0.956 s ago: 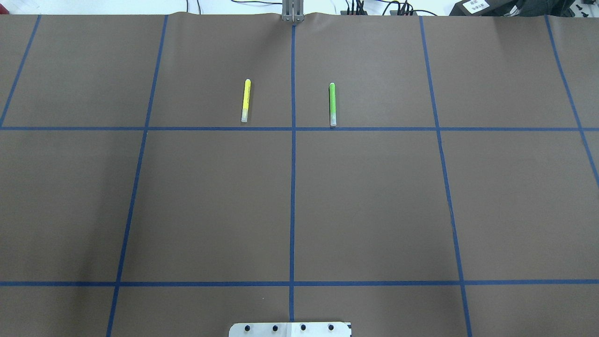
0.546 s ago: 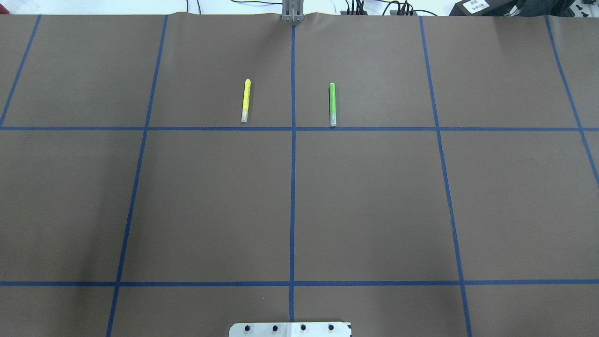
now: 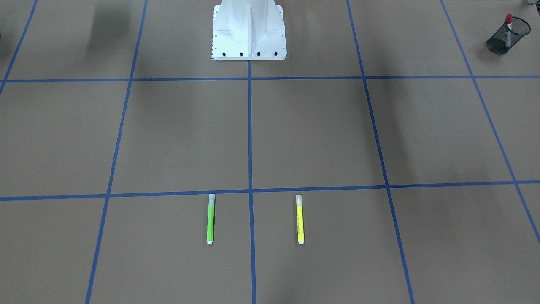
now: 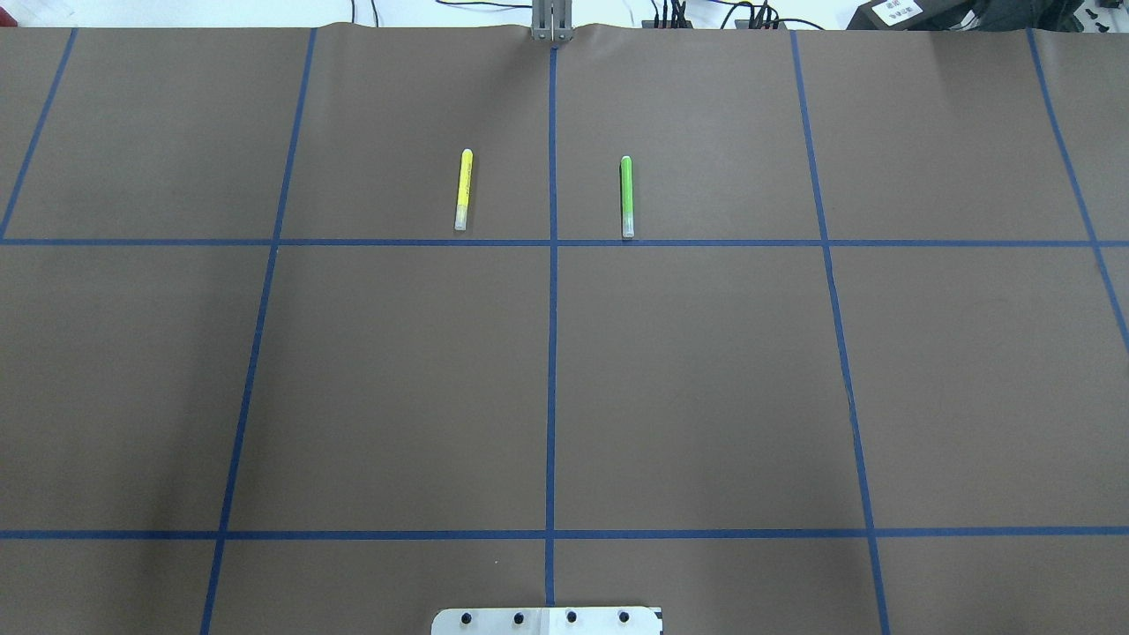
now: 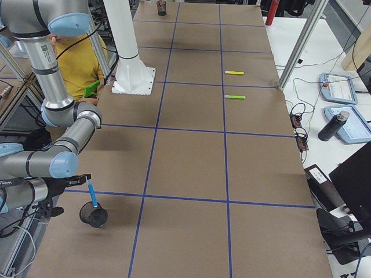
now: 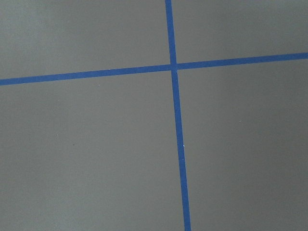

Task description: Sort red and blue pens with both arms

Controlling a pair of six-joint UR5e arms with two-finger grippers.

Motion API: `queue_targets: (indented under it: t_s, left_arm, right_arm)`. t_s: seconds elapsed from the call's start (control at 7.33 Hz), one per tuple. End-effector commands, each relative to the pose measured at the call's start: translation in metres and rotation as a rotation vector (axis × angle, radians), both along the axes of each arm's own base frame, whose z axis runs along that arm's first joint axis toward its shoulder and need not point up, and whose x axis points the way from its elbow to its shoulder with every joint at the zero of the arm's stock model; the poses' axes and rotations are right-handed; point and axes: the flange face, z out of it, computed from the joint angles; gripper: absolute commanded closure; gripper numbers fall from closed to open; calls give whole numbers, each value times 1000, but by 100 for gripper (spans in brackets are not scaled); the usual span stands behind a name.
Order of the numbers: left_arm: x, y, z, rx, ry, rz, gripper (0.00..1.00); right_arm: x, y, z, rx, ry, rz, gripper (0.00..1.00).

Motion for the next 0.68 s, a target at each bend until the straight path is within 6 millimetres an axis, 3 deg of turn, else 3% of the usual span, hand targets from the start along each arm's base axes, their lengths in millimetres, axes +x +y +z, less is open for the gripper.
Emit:
queue_targets:
  t_s: [0.0,0.14,0.41,0.55]
  left_arm:
    - [0,0,-2,4,0,0,0]
    - [0,0,-2,4,0,0,0]
    - [0,0,-3,5,0,0,0]
    - [0,0,-3,7,0,0,0]
  right_arm:
    - [5,7,7,-3,10,-3,100]
    - [7,7,9,-1,25,-11,100]
    - [1,10,36,-11,53,-1,100]
    - [0,9,38,-15,47,3,100]
